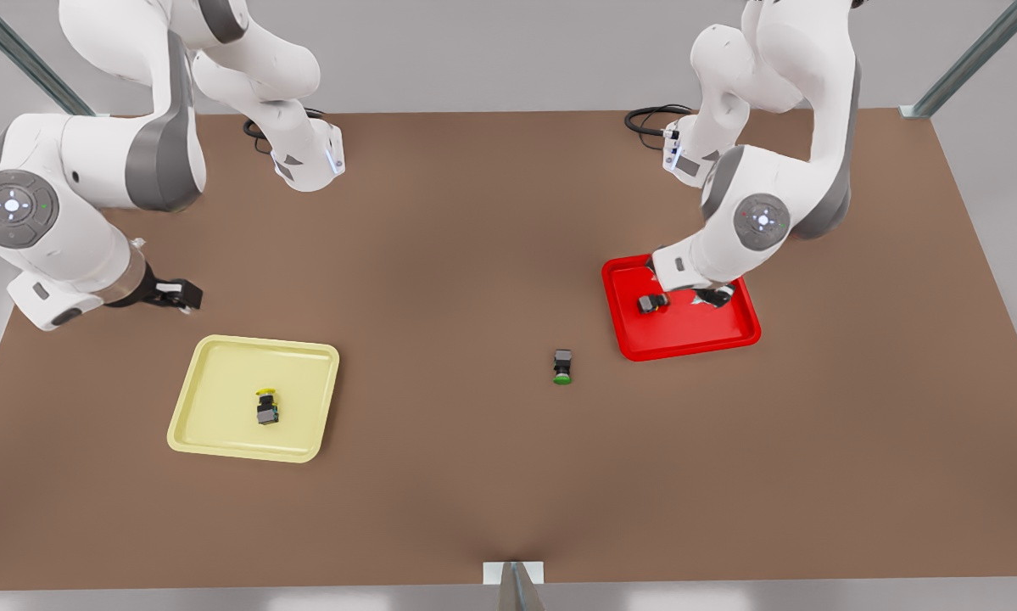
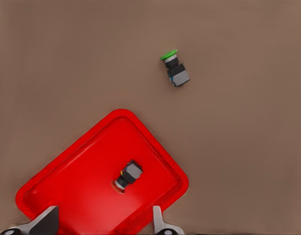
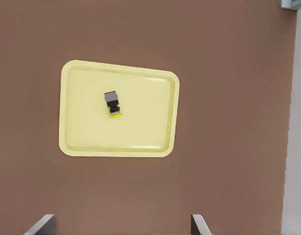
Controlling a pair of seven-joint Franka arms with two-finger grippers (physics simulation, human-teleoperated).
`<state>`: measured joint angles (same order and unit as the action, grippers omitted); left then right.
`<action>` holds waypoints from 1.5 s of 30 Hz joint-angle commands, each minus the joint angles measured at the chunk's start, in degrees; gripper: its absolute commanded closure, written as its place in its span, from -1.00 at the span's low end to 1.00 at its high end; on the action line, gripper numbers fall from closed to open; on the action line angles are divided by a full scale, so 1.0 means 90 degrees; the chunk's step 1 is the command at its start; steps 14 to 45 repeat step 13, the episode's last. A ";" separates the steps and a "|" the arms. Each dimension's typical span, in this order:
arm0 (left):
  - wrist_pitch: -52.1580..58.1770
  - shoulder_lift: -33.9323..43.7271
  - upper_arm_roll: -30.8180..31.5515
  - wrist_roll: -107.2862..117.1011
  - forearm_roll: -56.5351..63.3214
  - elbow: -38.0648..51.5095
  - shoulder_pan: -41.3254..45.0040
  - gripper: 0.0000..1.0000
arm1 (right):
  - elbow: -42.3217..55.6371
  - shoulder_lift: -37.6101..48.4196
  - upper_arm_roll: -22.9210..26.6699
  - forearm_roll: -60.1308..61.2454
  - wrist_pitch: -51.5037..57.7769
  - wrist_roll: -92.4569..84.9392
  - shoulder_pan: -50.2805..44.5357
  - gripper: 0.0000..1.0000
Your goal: Place the switches on the corresponding trays according to their colors
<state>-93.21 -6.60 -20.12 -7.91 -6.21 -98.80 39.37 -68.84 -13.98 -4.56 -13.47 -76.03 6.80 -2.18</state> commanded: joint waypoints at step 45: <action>0.1763 0.0518 0.1395 0.0781 0.0680 0.1798 -0.4023 -1.00 | -0.0085 0.0293 -0.0069 0.0031 -0.0185 -0.0179 0.0057 -1.00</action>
